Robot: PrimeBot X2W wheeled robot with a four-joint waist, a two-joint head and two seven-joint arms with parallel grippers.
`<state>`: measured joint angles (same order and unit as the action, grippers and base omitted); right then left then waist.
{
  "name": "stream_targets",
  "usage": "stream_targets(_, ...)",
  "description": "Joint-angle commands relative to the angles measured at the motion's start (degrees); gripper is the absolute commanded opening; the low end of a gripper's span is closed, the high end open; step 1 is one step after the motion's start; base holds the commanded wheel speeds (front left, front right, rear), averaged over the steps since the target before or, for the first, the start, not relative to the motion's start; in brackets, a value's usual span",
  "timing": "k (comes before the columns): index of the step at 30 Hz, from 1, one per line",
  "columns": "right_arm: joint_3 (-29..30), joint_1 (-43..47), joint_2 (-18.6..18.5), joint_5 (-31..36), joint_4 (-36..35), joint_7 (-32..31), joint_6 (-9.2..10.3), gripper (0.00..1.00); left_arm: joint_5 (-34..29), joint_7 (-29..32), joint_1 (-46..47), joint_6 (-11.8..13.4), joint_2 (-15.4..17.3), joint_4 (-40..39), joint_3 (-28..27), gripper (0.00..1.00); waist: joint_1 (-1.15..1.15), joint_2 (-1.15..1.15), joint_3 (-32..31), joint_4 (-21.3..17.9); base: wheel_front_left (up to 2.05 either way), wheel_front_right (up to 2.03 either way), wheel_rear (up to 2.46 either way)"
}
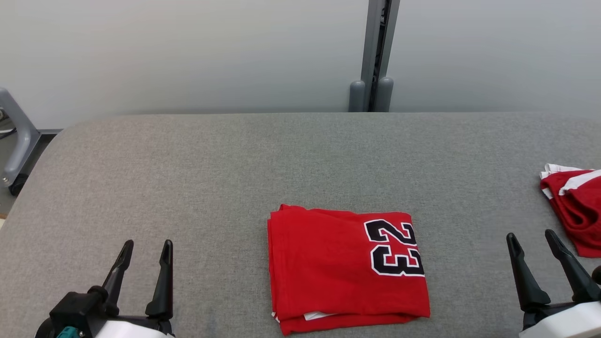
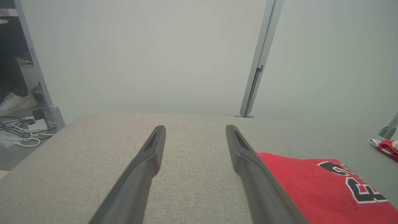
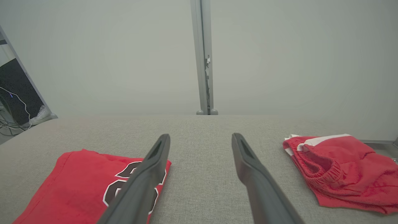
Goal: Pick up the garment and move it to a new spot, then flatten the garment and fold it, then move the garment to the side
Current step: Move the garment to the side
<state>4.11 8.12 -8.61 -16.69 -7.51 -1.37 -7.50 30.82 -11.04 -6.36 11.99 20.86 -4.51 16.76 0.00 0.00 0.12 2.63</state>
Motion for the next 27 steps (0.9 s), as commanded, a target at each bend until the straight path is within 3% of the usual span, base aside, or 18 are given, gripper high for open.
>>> stream_targets(1,-0.4,-0.7,-0.5,-0.2,0.2,-0.4,0.02,1.0,-0.4,-0.2,1.6,0.0,0.2,-0.4,-0.1,1.0,0.0,0.0,1.0,0.8,0.0,0.0,0.0)
stream_targets(15,-9.0,-7.9,-2.5,-3.0,9.8,0.2,0.02,1.0,-1.1,-2.7,7.7,-1.7,-1.4,-0.6,-0.3,1.0,0.0,0.0,11.4,6.6,0.0,0.0,0.0)
stream_targets(27,-15.0,-12.0,-2.9,-6.3,21.4,0.7,0.02,1.0,-1.9,-3.8,10.9,-3.2,-3.2,0.8,-1.1,1.0,0.0,0.0,15.7,7.6,0.0,0.0,0.0)
